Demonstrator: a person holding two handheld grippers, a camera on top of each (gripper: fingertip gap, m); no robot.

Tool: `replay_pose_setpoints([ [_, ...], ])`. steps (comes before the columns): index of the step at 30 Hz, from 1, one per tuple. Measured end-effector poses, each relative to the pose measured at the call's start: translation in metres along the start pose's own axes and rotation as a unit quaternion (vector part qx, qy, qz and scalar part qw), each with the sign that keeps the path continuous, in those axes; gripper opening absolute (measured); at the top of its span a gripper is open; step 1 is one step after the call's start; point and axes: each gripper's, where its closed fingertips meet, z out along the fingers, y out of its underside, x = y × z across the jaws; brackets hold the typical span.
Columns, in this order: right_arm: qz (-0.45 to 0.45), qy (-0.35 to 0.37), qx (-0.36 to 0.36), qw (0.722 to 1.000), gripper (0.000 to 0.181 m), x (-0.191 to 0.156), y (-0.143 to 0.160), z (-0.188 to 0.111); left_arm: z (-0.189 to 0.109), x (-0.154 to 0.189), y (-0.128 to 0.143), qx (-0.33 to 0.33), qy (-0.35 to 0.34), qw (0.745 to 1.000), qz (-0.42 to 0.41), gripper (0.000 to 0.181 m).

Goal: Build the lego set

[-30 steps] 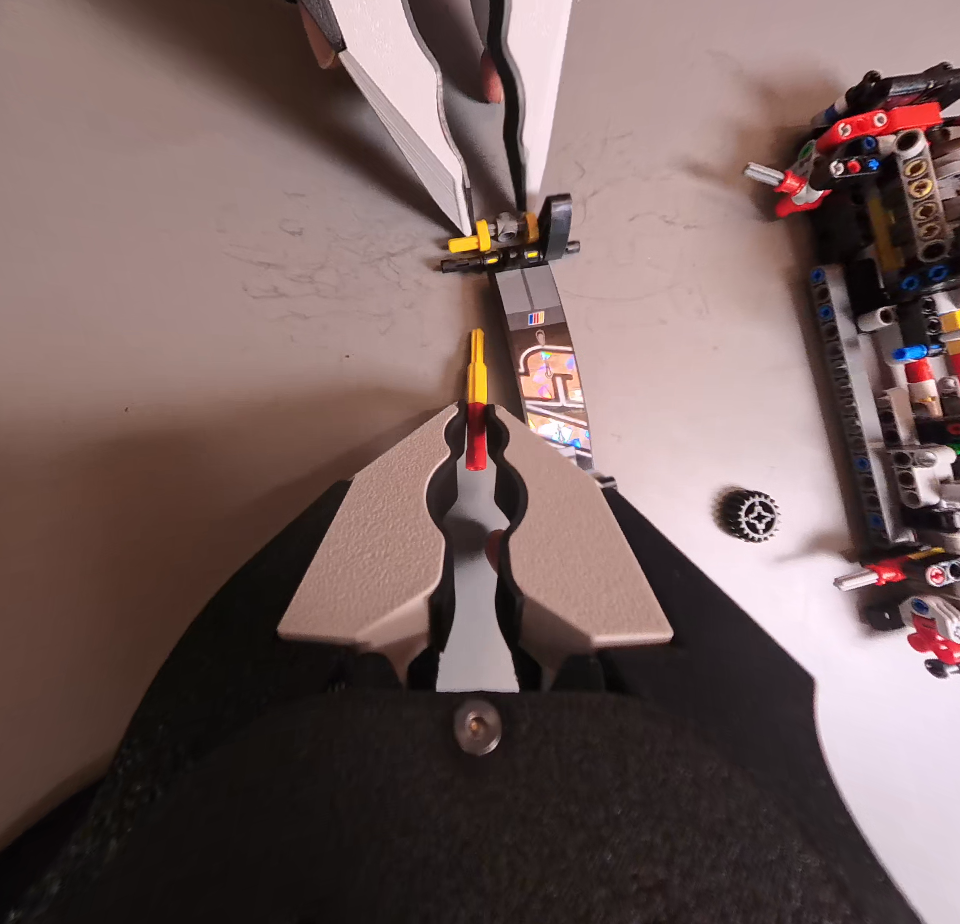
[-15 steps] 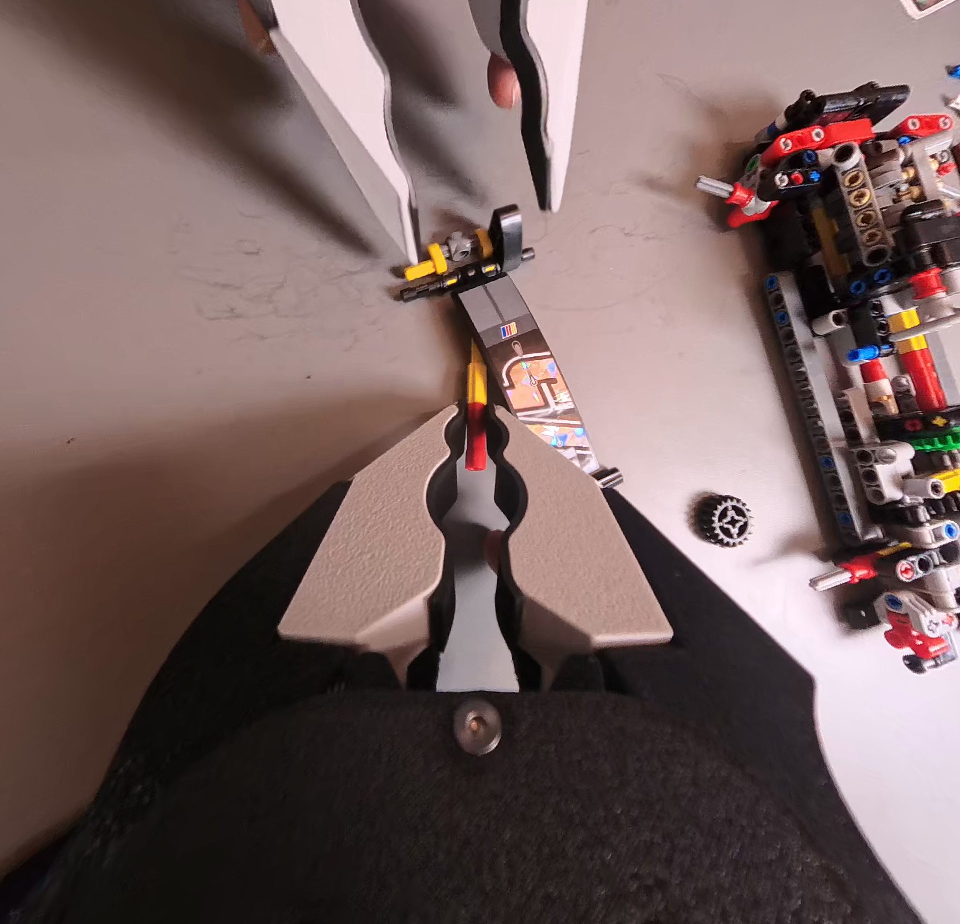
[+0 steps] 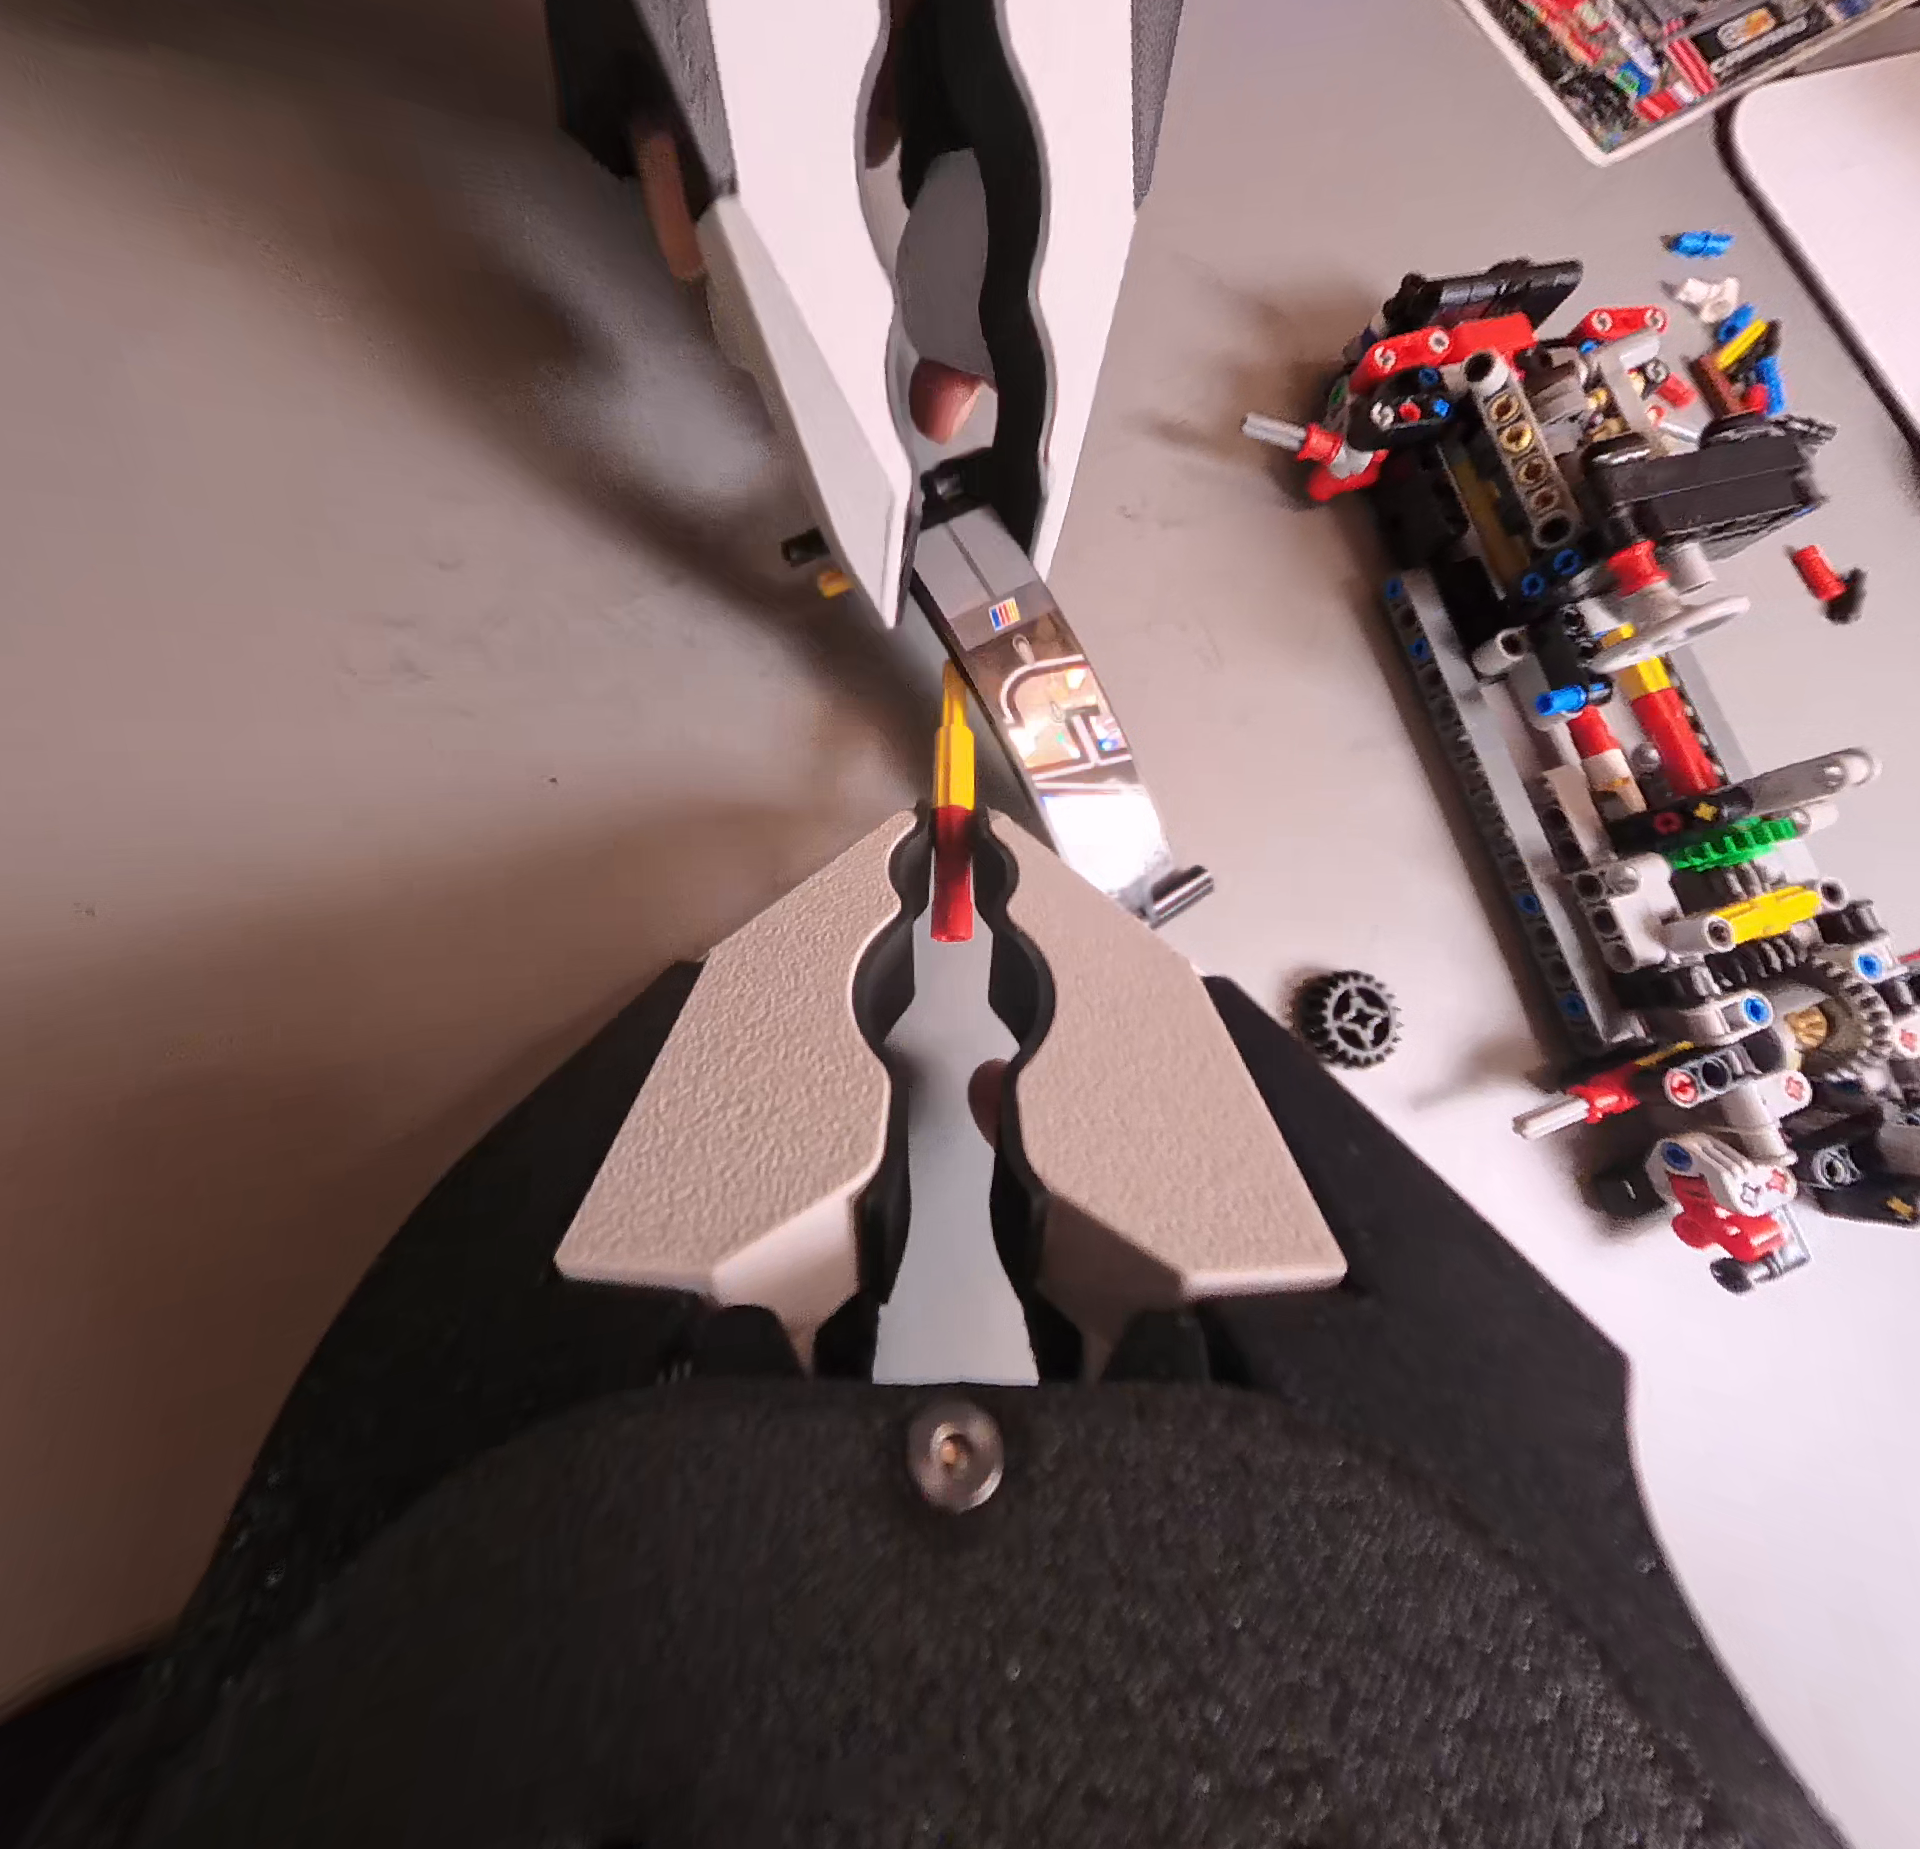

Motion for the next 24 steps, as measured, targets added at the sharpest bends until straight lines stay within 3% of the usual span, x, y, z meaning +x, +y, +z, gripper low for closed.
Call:
replay_pose_setpoints([
  [3,0.007,-0.026,0.035,0.999,0.003,-0.005,-0.013,-0.007,-0.019,0.011,-0.020,0.079,0.085,0.992,-0.059,0.023],
  [8,-0.029,-0.044,0.080,0.995,0.004,-0.014,-0.035,-0.015,-0.038,0.018,-0.032,0.138,0.174,0.965,-0.141,0.023],
  [15,-0.122,0.026,0.052,0.991,0.003,-0.009,-0.045,-0.021,-0.035,0.004,-0.028,0.144,0.188,0.937,-0.258,0.023],
  [24,-0.094,0.070,0.043,0.992,0.004,-0.004,-0.046,0.001,-0.026,0.001,-0.024,0.146,0.196,0.916,-0.318,0.022],
])
